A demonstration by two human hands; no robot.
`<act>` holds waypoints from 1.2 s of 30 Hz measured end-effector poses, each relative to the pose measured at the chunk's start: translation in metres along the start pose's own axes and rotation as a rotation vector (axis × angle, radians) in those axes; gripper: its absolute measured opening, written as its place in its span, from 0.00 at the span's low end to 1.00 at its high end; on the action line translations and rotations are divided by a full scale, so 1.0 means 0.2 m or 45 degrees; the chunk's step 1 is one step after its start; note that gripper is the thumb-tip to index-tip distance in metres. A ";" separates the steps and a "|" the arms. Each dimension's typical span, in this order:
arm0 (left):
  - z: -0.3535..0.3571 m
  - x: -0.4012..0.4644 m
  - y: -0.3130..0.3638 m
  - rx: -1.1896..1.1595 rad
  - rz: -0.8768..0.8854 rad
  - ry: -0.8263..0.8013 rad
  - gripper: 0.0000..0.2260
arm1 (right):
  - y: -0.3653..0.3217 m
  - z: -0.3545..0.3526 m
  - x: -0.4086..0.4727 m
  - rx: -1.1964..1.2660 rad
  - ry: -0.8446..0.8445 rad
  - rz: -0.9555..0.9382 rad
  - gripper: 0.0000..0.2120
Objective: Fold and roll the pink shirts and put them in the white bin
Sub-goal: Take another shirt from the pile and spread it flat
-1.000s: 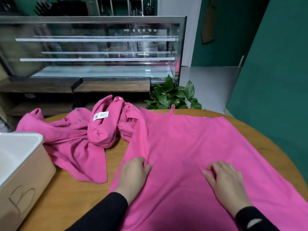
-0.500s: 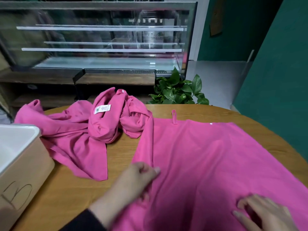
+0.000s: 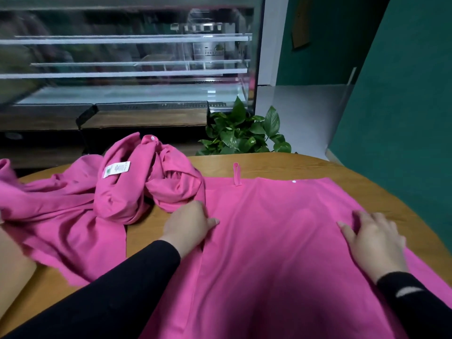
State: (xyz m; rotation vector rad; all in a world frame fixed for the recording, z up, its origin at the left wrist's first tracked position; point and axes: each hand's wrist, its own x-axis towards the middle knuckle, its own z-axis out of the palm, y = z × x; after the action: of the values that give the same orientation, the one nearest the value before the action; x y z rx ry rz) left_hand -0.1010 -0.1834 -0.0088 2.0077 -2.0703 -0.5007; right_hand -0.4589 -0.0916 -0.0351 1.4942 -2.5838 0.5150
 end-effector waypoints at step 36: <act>0.02 0.55 0.43 -1.190 -0.154 0.047 0.08 | -0.46 0.08 0.68 0.097 -0.652 -0.671 0.34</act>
State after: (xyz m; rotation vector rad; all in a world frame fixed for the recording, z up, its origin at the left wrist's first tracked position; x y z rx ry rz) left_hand -0.1868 -0.2921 0.0116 1.5225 -1.2830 -1.1668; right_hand -0.4478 -0.2506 0.0082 2.4915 -2.3252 0.1801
